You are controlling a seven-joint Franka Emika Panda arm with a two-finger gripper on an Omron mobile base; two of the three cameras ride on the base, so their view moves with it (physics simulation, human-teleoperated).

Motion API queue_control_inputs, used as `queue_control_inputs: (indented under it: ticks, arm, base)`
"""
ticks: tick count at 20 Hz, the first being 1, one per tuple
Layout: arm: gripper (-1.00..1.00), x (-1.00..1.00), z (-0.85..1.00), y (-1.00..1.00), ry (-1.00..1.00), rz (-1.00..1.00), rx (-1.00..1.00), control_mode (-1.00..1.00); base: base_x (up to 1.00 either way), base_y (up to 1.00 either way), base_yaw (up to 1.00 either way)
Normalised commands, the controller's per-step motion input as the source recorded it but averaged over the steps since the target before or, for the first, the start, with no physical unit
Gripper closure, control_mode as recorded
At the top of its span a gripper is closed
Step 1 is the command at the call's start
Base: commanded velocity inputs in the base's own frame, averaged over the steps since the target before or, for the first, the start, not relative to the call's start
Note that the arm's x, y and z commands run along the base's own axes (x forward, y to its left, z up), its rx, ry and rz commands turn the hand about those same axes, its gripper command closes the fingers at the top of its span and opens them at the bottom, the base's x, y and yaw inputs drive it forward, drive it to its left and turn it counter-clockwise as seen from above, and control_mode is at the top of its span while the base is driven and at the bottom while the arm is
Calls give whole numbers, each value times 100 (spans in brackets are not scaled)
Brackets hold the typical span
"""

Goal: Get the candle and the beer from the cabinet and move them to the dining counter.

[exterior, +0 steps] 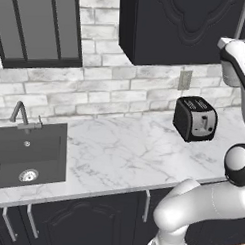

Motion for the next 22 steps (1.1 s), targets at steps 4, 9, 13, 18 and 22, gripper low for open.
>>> queue_control_inputs:
  ticks: [4,9,13,18,22]
  arm:
    - [-100,24,0,0,0,2,0,-100]
    - [-100,29,0,0,0,1,0,-100]
    - [-100,31,0,0,0,1,0,-100]
    - [-100,5,0,0,0,0,0,-100]
    - [-100,0,0,0,0,0,0,-100]
  base:
    - [0,0,0]
    - [0,0,0]
    - [0,0,0]
    - [0,0,0]
    - [0,0,0]
